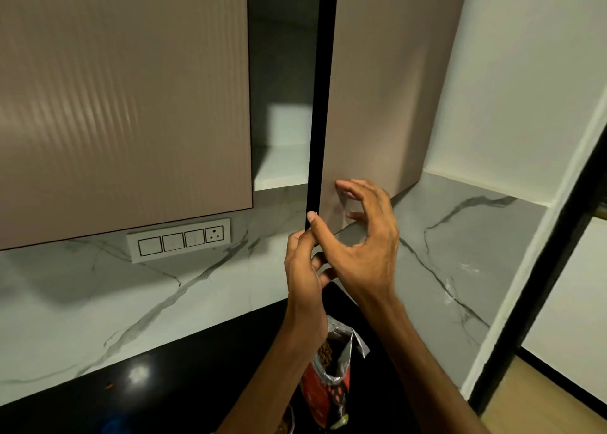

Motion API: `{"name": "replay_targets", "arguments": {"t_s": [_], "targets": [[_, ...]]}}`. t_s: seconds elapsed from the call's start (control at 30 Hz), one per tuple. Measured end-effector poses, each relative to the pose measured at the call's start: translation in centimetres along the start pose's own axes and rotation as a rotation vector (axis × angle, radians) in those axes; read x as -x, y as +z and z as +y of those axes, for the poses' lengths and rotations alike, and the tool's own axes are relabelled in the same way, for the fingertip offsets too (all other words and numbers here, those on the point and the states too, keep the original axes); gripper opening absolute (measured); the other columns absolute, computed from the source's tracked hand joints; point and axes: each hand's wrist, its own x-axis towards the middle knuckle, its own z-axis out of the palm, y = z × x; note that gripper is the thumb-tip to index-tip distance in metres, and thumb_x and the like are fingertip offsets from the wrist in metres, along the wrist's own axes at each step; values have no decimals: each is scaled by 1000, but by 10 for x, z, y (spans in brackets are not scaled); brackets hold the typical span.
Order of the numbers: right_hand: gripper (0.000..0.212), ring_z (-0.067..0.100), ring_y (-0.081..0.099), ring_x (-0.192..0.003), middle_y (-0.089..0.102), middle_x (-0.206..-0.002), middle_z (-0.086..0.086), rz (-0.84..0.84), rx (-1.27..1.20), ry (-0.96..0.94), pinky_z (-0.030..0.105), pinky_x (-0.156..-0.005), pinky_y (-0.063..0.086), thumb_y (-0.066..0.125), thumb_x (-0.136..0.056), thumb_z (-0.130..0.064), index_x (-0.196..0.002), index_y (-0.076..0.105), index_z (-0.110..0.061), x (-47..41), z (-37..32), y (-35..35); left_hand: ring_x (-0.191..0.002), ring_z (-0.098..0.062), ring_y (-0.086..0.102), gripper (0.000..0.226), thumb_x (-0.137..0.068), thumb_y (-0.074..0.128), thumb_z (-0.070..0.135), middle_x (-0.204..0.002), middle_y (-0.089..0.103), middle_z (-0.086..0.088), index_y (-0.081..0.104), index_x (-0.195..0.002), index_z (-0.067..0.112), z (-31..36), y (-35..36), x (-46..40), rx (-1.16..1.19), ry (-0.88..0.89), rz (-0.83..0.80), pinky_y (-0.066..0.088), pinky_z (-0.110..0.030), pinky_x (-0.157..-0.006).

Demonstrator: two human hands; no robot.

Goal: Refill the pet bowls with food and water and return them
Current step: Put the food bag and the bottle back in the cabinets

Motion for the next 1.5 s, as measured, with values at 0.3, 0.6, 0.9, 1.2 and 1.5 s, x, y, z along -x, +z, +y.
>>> {"name": "replay_targets", "arguments": {"t_s": [0.3,0.6,0.9,1.2,1.5], "targets": [[51,15,63,-123,65,-132,-3,41,-6,4,32,-80,63,83,-85,-31,-131,67,-16,7,-12,-47,-109,-36,73,39,-108,49,36,-110,74,-8,56,-120,-1,-17,20,22,-52,37,-98,57,-63,-96],[53,17,68,-118,68,-127,-1,102,27,28,32,-71,64,88,-84,-23,-131,66,-14,13,-19,-87,-103,-39,73,26,-102,59,32,-110,71,-23,61,-112,8,-33,38,45,-55,64,-213,61,-47,-79],[47,13,71,-111,71,-122,-3,197,97,14,26,-71,63,84,-86,-13,-129,66,-9,23,-18,-128,-92,-32,74,35,-86,62,42,-103,76,-9,63,-116,23,-54,59,62,-94,77,-377,63,-40,-77],[45,11,71,-112,72,-121,-11,359,199,58,27,-80,63,79,-90,-20,-132,64,-23,32,-11,-169,-109,-28,72,42,-90,62,38,-136,64,6,60,-131,30,-81,87,78,-85,93,-541,64,-46,-86],[47,13,73,-110,73,-126,-1,552,269,109,32,-84,64,76,-93,-11,-139,64,-9,30,9,-211,-126,-8,63,48,-102,58,27,-158,38,30,50,-145,48,-117,118,88,-137,118,-781,62,-34,-90]]}}
